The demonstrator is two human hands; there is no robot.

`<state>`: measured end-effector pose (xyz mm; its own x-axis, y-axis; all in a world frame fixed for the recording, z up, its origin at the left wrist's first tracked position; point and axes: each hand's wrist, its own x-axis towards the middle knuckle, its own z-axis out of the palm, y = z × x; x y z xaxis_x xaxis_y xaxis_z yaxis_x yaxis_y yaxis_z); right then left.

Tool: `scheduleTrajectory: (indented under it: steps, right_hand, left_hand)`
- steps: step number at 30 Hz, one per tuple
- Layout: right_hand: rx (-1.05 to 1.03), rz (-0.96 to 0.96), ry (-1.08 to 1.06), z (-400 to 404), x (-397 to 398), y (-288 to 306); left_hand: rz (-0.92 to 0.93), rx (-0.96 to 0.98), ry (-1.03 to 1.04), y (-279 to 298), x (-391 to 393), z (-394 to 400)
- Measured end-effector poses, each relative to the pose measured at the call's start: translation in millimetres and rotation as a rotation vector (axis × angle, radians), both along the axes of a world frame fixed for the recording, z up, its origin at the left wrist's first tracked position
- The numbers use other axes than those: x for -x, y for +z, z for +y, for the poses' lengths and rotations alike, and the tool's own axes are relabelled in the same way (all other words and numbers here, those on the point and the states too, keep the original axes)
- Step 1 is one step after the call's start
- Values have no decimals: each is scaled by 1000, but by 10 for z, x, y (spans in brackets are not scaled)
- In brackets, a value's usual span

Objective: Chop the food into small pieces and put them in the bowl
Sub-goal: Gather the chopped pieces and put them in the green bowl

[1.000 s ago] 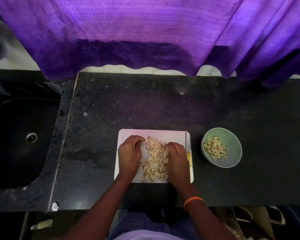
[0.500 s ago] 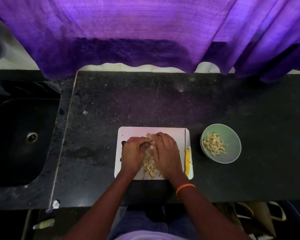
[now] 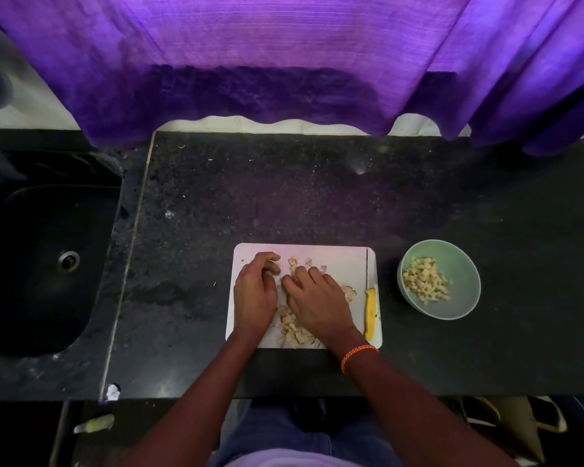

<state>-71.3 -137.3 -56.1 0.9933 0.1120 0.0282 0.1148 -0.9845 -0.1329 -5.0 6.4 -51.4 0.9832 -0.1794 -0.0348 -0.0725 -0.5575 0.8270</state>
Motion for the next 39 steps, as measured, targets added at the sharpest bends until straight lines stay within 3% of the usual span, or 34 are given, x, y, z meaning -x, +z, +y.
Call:
scheduleTrajectory:
  steps: [7, 11, 17, 20, 23, 26, 29, 32, 36, 38, 39]
  right_hand:
    - [48, -184, -2, -63, -42, -125]
    - [-23, -157, -116, -84, -121, -72]
    - [-681, -116, -641, -126, -226, 303]
    - [-1118, -183, -881, -178, -269, 437]
    - [-1567, -124, -1088, -213, -259, 546]
    - [-1798, -63, -1141, -287, -209, 665]
    - [-1949, -75, -1041, -434, -149, 813]
    - [-2037, -194, -994, -665, -95, 1017]
    - [-2004, -381, -1122, -1073, 9, 1237]
    - [-1837, -475, -1245, -1286, 62, 1215]
    - [-1643, -515, -1289, -1380, 82, 1169]
  left_hand:
    - [41, 11, -13, 29, -1, -13]
    - [61, 21, -8, 50, 8, -39]
    - [78, -2, -6, 98, 25, -100]
    - [67, 3, -16, 124, 23, -158]
    - [45, -2, -28, 147, 23, -226]
    - [39, -18, -32, 170, 40, -266]
    - [22, -45, -33, 154, 44, -261]
    - [20, -43, -30, 153, 46, -266]
    - [36, -42, -30, 138, 44, -279]
    - [38, -40, -31, 124, 38, -276]
    - [40, -42, -33, 133, 39, -281]
